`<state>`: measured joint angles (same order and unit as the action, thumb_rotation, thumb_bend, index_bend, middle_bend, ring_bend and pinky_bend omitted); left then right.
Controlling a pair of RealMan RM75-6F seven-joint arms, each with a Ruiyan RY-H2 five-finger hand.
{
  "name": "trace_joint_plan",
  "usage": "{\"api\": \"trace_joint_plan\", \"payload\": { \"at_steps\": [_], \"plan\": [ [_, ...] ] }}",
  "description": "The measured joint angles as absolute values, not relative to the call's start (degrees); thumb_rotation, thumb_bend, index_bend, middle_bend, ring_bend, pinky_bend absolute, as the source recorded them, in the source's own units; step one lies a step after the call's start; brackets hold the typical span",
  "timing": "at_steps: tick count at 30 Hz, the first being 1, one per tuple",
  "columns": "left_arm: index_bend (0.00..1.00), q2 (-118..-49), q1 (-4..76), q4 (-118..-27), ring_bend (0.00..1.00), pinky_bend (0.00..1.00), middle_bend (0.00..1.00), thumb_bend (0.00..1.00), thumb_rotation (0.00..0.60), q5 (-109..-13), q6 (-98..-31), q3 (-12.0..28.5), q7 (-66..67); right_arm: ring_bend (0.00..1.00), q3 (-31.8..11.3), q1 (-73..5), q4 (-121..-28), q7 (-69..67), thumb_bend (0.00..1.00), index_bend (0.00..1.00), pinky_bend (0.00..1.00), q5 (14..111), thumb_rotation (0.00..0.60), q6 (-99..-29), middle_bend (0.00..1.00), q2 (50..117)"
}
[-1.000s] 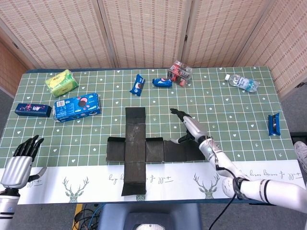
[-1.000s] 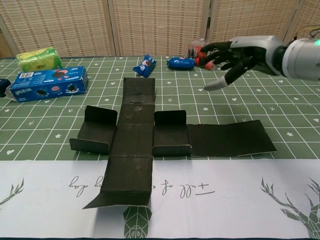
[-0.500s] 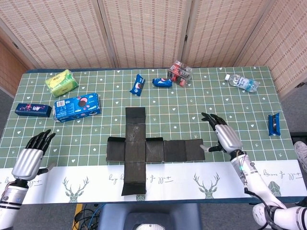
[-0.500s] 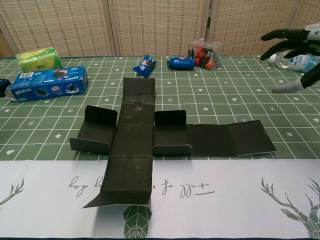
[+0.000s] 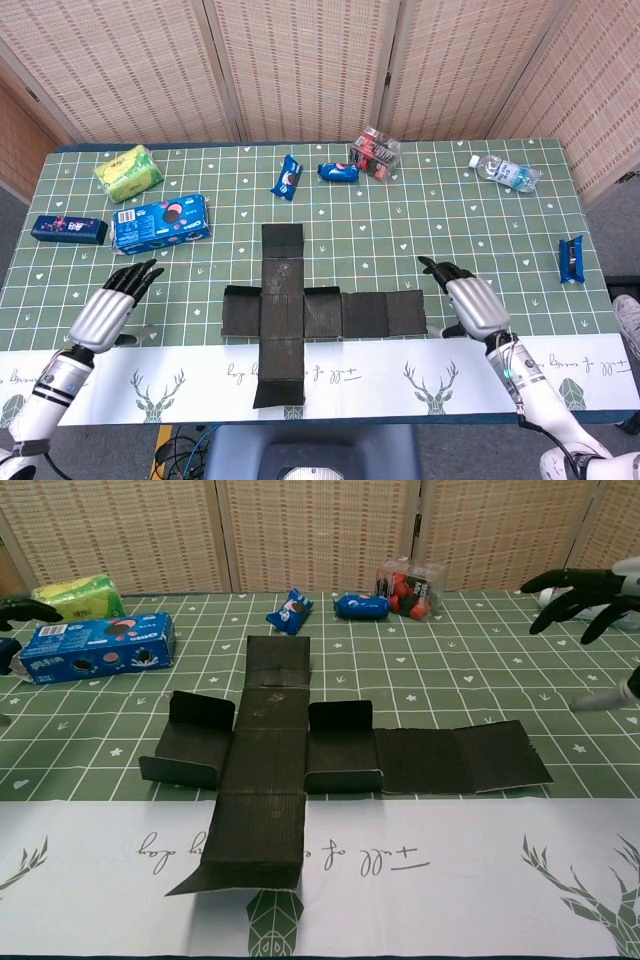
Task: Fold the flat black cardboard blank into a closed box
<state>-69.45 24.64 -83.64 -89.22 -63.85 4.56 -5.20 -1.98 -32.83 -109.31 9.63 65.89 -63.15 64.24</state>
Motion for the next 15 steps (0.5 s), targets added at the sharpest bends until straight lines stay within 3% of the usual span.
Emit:
{"api": "trace_joint_plan", "payload": {
  "at_steps": [4,15],
  "plan": [
    [0.07,-69.4,28.6,-82.4,0.09,0.1,0.0,0.23,0.6,-88.9,-57.3,4.7,-8.5,0.04,-1.6,-34.0,-108.7,13.7,0.13,0.01,0.13,65.3,0.6,-60.7,0.08,65.6],
    [0.08,-70.6,39.9,-77.6,0.05,0.1,0.0,0.35,0.6,-85.2,-40.4,5.6,-14.6,0.0,-2.0,-37.7,-106.5,23.6,0.12,0.0,0.08,59.3,0.6,-56.4,0.03,69.7]
  ]
}}
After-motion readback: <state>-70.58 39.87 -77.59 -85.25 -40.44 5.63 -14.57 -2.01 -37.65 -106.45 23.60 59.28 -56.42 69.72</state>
